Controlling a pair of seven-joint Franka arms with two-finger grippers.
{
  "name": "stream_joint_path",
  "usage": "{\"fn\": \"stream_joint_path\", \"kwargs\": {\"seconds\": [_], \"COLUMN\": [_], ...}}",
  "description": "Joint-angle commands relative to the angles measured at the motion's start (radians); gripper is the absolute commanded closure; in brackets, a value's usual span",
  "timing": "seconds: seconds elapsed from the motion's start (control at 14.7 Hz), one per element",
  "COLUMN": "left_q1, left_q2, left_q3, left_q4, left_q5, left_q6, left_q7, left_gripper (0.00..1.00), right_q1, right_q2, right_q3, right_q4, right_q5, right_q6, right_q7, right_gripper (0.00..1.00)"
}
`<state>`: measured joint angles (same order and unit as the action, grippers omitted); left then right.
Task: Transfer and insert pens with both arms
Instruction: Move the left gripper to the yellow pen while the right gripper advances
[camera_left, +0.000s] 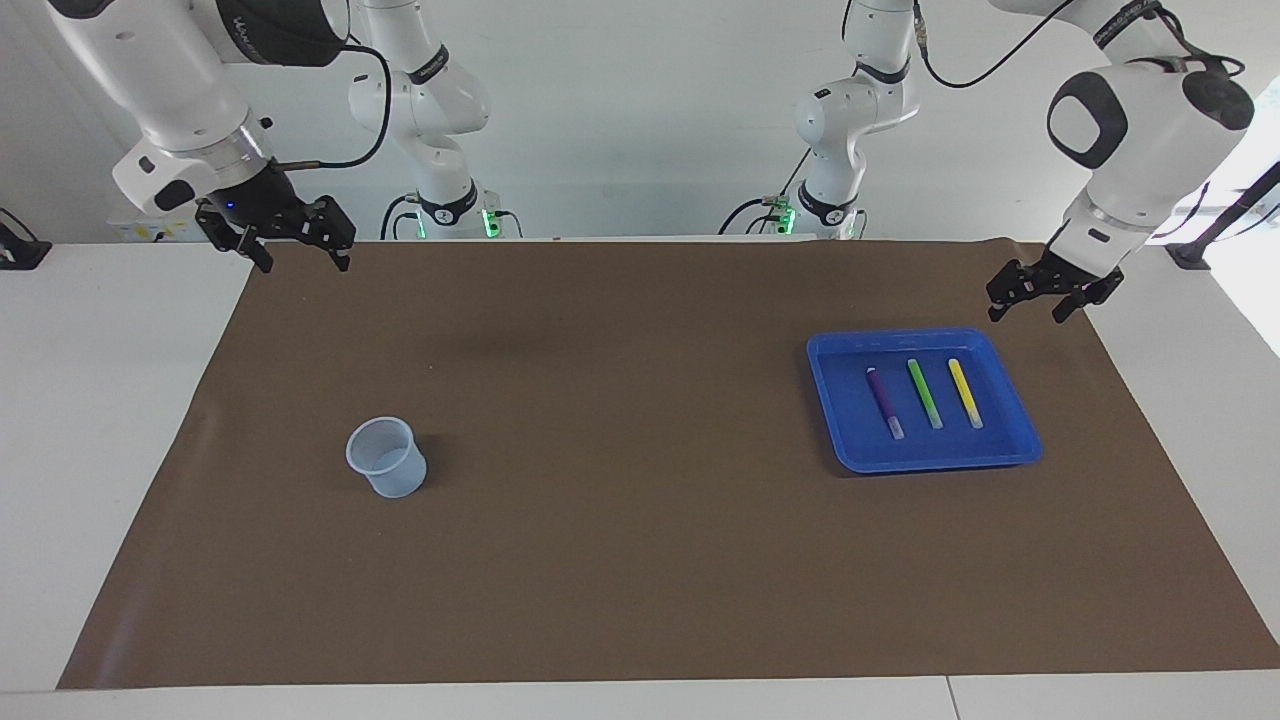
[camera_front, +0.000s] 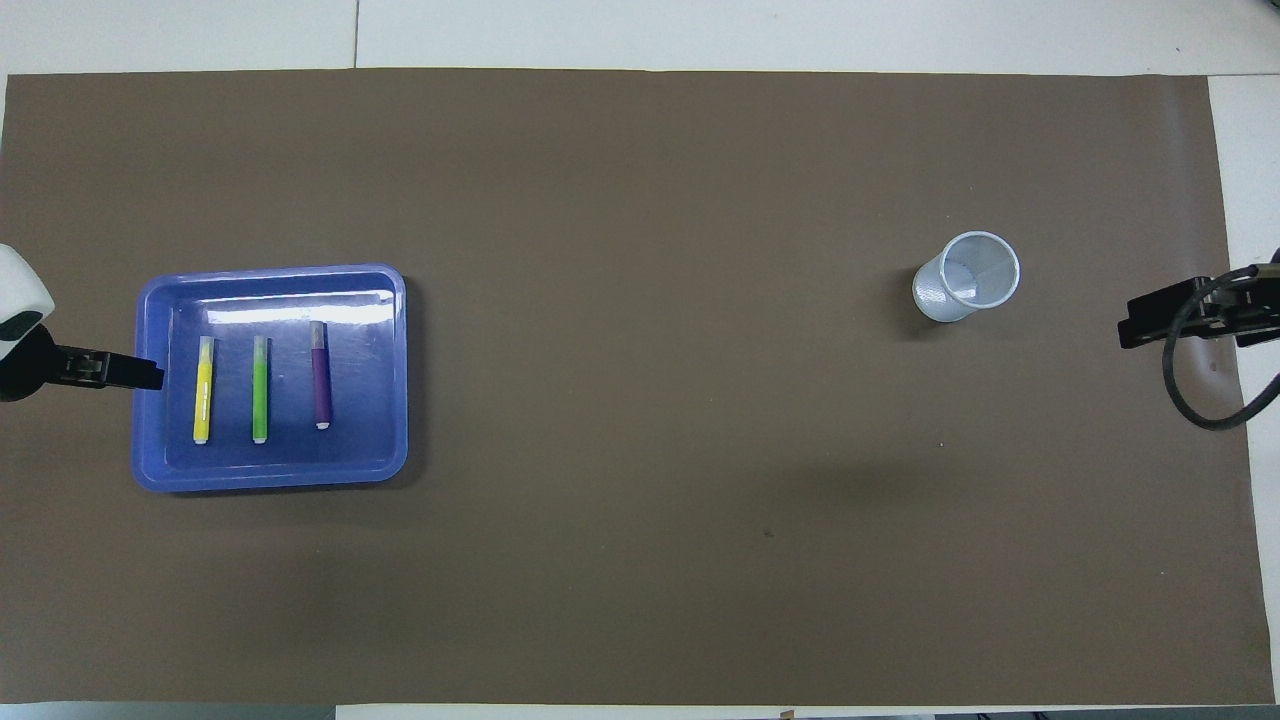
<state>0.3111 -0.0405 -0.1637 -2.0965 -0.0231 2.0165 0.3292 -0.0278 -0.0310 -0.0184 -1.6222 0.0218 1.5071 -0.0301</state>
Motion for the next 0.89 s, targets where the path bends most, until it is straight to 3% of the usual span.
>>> {"fn": "stream_joint_path", "kwargs": {"seconds": [0.0,0.2,0.41,0.61,0.82], "left_q1": [0.011,0.008,-0.013,-0.001,-0.001], "left_q2": [0.043,0.086,0.143,0.162,0.197], "left_q3": [-0.008,-0.008,-0.008,-0.008,-0.01], "left_q4": [-0.014,-0.037,-0.037,-0.04,-0.051], "left_q5": [0.006,0.006,0.098,0.098,0.098], "left_q6": [0.03,0.086,0.143,0.18,0.231], "left_q7": [0.033,0.042,0.062,0.062,0.054], "left_gripper": [0.04,0.05,0.06,0.09,0.1], "right_q1": [-0.003,-0.003,-0.003,-0.001,-0.004], "right_q2": [-0.018,-0.023,-0.047,-0.059,-0.114], "right_q3": [0.002,0.002,0.002,0.002,0.002], "right_q4": [-0.03,-0.048,-0.106,-0.143,-0.27], "right_q5": [0.064,0.157,0.308,0.433,0.6], "right_q6": [0.021,0.024,0.1,0.163,0.224], "right_q7": [-0.001,0.041,0.093,0.174,0.199], "right_gripper": [0.0,0.0,0.0,0.0,0.0]}}
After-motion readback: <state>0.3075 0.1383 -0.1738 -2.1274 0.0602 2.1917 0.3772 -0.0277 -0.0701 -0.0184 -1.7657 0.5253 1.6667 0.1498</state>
